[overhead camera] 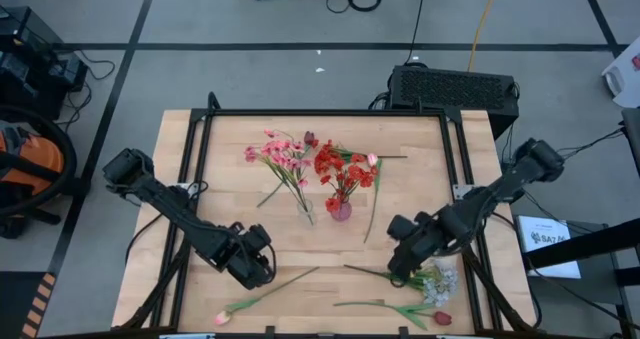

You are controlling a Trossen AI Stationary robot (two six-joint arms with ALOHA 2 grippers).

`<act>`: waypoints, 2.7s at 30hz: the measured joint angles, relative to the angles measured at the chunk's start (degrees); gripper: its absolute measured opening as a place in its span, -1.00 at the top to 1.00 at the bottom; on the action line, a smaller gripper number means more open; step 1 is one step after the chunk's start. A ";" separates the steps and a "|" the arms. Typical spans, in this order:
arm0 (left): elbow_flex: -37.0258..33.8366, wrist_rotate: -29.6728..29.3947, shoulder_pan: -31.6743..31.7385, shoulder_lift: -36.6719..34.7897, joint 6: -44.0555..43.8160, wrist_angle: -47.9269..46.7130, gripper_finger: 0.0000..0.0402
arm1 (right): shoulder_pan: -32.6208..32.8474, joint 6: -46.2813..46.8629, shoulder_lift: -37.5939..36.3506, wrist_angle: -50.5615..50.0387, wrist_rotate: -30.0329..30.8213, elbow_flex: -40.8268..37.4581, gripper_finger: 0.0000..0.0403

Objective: Sort flowers into vase by color
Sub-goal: Put the white flowers into the transparent vase

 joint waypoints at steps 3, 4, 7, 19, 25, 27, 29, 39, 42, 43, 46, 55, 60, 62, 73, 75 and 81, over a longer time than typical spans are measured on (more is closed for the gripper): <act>0.00 -0.29 0.00 0.00 1.91 0.05 -0.07 | 0.88 -0.12 3.29 0.24 -3.55 0.01 0.92; 0.00 -0.31 0.00 0.00 2.52 0.05 -0.07 | 1.22 -0.21 4.45 0.36 -4.66 0.01 0.89; -0.01 -1.24 0.00 0.00 3.28 0.18 -0.07 | 2.40 -2.56 7.46 1.84 -6.88 0.01 0.78; -0.04 -3.94 0.00 0.00 13.42 8.89 -0.07 | 6.04 -7.99 14.12 9.20 -7.16 0.01 0.27; -0.04 -7.61 1.00 0.00 27.73 20.65 -0.07 | 6.90 -10.57 17.04 9.31 -7.00 0.05 0.15; -0.04 -8.01 1.79 0.00 29.90 23.57 -0.07 | 7.07 -12.69 18.57 9.29 -6.95 0.05 0.14; -0.04 -8.16 2.71 0.00 30.28 26.04 -0.07 | 7.08 -14.85 20.13 9.29 -7.22 0.05 0.14; -0.04 -8.16 5.31 0.27 30.20 36.66 -0.07 | 7.02 -21.46 25.69 8.58 -9.73 0.37 0.33; -0.04 -8.28 5.27 0.33 30.15 38.76 -0.07 | 7.02 -22.18 25.05 8.82 -9.81 0.32 0.51; -0.04 -8.36 5.27 0.33 29.95 39.25 -0.07 | 7.04 -22.78 24.64 9.02 -9.85 0.27 0.59; -0.04 -8.55 5.24 0.35 29.98 40.68 -0.07 | 7.06 -25.12 22.81 8.22 -9.98 -0.10 0.86; 6.05 -15.27 3.04 2.97 37.62 41.71 -0.06 | 5.30 -24.63 9.64 4.20 -14.82 -0.08 0.97; 14.21 -18.96 2.83 9.08 46.35 40.18 -0.06 | 3.80 -18.81 0.71 1.37 -14.66 -0.03 0.98; 17.50 -20.38 2.89 11.66 50.19 38.98 -0.06 | 2.82 -16.00 -3.13 -0.05 -13.28 -0.03 0.99; 32.47 -33.15 4.12 22.78 79.62 38.86 -0.06 | 0.96 5.91 -20.15 3.20 -10.01 -6.94 1.00; 34.61 -34.78 4.74 24.46 84.80 38.76 -0.06 | 0.96 10.40 -22.92 9.29 -10.50 -10.97 1.00; 39.38 -35.16 6.92 28.63 97.68 39.31 -0.06 | 0.96 17.61 -28.17 36.38 -8.16 -21.06 1.00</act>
